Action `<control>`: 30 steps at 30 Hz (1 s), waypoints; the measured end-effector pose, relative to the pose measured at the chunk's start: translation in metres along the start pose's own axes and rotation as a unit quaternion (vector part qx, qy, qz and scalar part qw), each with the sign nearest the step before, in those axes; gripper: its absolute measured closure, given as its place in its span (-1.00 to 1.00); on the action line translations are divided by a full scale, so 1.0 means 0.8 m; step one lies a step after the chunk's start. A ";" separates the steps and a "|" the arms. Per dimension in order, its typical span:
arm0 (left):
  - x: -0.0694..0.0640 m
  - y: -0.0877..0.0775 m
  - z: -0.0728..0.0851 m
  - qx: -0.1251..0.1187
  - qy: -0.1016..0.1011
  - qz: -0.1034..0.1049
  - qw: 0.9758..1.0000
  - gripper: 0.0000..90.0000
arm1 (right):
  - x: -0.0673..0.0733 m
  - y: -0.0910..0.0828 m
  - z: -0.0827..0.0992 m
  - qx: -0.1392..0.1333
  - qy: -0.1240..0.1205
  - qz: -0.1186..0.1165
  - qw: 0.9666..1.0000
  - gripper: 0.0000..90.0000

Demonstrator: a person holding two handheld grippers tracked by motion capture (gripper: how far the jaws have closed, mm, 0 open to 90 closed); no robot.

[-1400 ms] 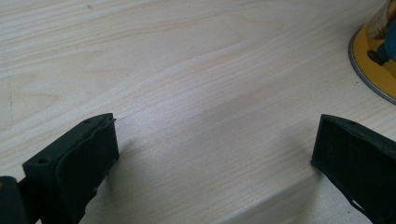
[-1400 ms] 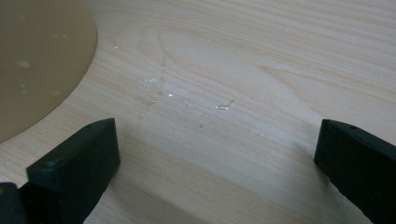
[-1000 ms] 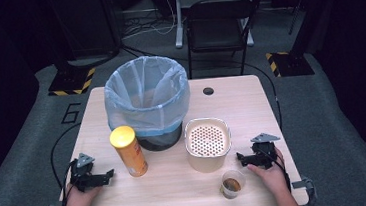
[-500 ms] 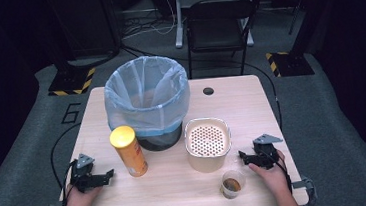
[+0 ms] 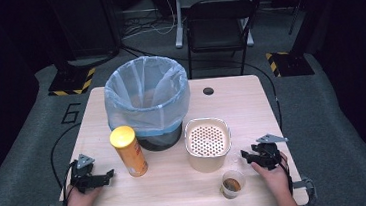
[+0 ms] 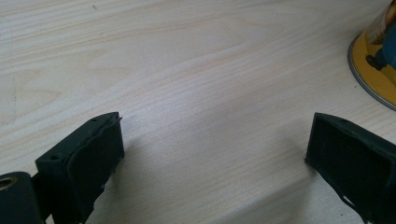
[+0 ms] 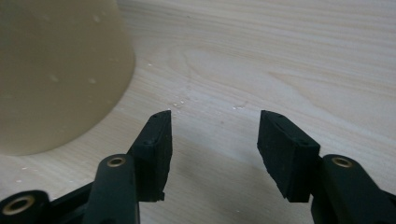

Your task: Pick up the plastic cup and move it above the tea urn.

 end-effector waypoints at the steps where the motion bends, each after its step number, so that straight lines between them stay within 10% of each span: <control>1: -0.001 0.000 0.000 0.002 -0.002 0.001 1.000 -0.91 | 0.002 -0.002 -0.002 0.001 -0.002 -0.004 1.000 0.05; 18: -0.002 0.000 0.000 -0.001 -0.006 0.000 1.000 -0.91 | 0.054 -0.065 -0.080 -0.030 -0.025 -0.052 0.998 0.26; 30: -0.001 0.000 0.000 -0.003 -0.004 -0.002 1.000 -0.91 | 0.100 -0.044 -0.106 -0.014 -0.041 -0.096 0.994 0.24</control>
Point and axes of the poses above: each handheld gripper's, and its own axes: y roughly forward along the jaws, z roughly out of its underside, x roughly to its left, the point moved 5 cm from there along y, roughly forward along the jaws, and after that the axes turned 7 degrees about y, right-handed, at the moved point
